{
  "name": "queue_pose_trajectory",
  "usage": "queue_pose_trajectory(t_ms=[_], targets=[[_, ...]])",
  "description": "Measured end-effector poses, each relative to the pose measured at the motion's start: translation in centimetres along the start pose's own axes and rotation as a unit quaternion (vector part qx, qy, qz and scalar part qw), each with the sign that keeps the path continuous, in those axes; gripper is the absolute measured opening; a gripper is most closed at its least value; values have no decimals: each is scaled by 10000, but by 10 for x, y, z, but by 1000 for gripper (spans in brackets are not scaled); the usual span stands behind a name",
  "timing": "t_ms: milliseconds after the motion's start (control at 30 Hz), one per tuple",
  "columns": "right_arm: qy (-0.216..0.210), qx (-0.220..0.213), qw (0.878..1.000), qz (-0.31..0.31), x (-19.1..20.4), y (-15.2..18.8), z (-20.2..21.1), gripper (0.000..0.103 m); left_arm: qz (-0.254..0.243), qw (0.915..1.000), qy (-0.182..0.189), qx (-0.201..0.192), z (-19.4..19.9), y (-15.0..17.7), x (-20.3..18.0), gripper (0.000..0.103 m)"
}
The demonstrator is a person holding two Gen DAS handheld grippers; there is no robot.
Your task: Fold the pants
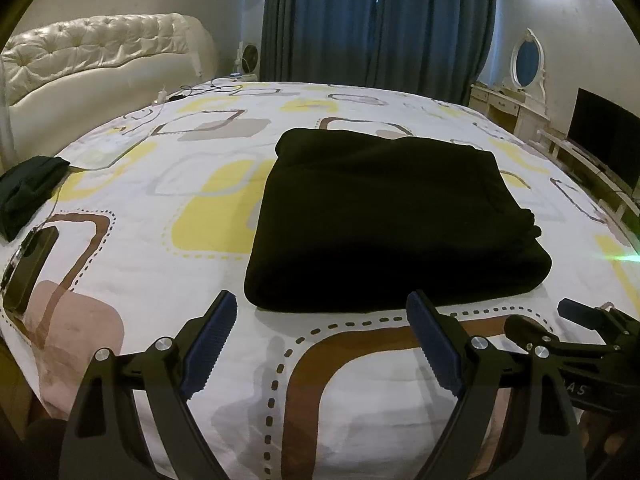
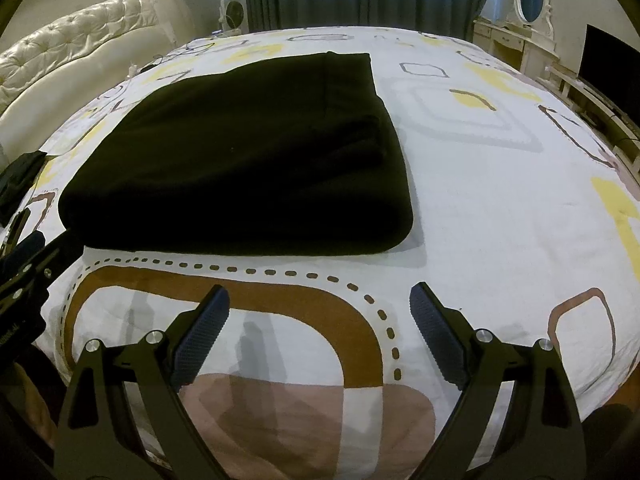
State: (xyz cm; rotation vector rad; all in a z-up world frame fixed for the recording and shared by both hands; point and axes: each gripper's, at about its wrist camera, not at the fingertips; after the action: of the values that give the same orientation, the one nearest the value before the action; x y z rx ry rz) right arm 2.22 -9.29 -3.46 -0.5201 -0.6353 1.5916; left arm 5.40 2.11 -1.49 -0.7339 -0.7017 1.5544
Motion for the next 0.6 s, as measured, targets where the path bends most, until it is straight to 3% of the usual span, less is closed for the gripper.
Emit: queue_pose_trajectory(t_ms=[367, 600], targets=[[-33, 31, 10000, -5, 1, 1, 0, 92, -23, 10000, -11, -91, 3, -3, -1, 86], [-66, 31, 10000, -18, 0, 1, 1, 92, -66, 9996, 230, -178, 7, -8, -7, 86]])
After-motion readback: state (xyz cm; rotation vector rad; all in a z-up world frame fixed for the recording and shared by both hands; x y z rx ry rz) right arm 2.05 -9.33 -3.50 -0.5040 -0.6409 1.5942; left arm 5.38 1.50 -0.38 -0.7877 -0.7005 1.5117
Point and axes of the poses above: each gripper's, at about its wrist camera, not at the fingertips, and z roughly against the way its jaws point, x to its left, y to its underside
